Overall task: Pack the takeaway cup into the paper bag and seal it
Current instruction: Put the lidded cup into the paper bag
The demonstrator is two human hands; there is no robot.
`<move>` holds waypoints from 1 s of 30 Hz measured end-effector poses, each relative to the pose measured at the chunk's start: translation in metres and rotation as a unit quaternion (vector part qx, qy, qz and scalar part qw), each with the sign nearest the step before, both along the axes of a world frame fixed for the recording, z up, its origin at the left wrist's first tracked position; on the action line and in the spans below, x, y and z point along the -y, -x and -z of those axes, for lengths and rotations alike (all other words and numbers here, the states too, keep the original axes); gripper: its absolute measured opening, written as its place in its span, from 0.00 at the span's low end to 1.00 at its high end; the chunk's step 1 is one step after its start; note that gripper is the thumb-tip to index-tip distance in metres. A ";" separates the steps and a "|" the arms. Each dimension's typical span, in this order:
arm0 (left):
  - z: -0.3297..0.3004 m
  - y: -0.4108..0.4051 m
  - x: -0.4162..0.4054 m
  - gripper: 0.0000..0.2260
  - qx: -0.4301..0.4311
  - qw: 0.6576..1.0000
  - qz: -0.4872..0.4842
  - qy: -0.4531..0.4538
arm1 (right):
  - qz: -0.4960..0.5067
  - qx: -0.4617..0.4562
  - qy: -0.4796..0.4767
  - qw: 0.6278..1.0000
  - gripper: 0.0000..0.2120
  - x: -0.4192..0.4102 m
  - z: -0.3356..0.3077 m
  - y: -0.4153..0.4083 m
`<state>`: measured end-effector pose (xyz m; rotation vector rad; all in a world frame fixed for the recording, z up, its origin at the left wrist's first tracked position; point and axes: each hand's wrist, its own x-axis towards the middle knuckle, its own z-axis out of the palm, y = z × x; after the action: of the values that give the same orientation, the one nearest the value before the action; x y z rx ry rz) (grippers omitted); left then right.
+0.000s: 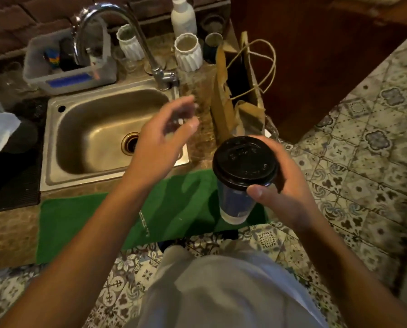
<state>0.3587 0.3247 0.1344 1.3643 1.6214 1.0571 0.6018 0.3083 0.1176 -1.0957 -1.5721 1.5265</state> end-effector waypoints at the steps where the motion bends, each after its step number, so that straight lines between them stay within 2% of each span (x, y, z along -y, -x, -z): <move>1: 0.001 -0.008 -0.015 0.19 -0.057 0.998 -0.030 -0.020 | 0.005 0.003 0.001 1.000 0.41 -0.001 0.001 -0.008; 4: 0.002 -0.036 -0.052 0.24 -0.165 0.984 -0.045 -0.041 | 0.025 0.007 0.001 1.000 0.37 -0.001 0.005 -0.027; 6: 0.003 -0.052 -0.070 0.35 -0.197 0.980 -0.012 0.005 | 0.032 0.004 0.006 0.999 0.36 0.000 0.009 -0.037; 8: 0.007 -0.066 -0.083 0.42 -0.184 0.980 0.008 0.070 | 0.035 0.002 0.010 0.999 0.37 0.001 0.013 -0.045; 9: 0.010 -0.071 -0.088 0.40 -0.157 0.983 0.003 0.092 | 0.036 0.001 0.011 0.999 0.38 0.001 0.014 -0.049; 12: 0.022 -0.069 -0.099 0.28 -0.043 0.990 -0.057 0.123 | 0.033 -0.009 0.009 0.999 0.38 0.001 0.019 -0.055; 14: 0.027 -0.062 -0.102 0.25 0.013 0.983 -0.101 0.151 | 0.043 -0.012 0.009 0.999 0.38 0.000 0.020 -0.058; 17: 0.028 -0.051 -0.097 0.21 0.067 0.978 -0.114 0.163 | 0.059 -0.028 0.009 0.998 0.41 -0.004 0.015 -0.060; 19: 0.024 -0.049 -0.089 0.19 0.071 0.982 -0.099 0.144 | 0.061 -0.041 0.003 0.997 0.41 -0.008 0.007 -0.059; 22: 0.018 -0.042 -0.069 0.19 -0.001 0.993 -0.049 0.112 | 0.061 -0.062 -0.011 0.996 0.39 -0.017 -0.007 -0.055; 25: 0.011 -0.036 -0.039 0.25 -0.069 0.991 0.015 0.110 | 0.065 -0.093 -0.020 0.993 0.44 -0.029 -0.021 -0.047; 27: 0.008 -0.033 -0.016 0.28 -0.120 0.984 0.043 0.125 | 0.068 -0.127 -0.016 0.989 0.45 -0.035 -0.030 -0.041; 30: 0.010 -0.028 0.012 0.32 -0.154 0.975 0.075 0.144 | 0.064 -0.169 -0.010 0.984 0.50 -0.042 -0.039 -0.033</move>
<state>0.3867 0.3123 0.1242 1.4757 1.7784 0.5136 0.6345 0.3498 0.1562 -0.8557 -1.2590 1.5134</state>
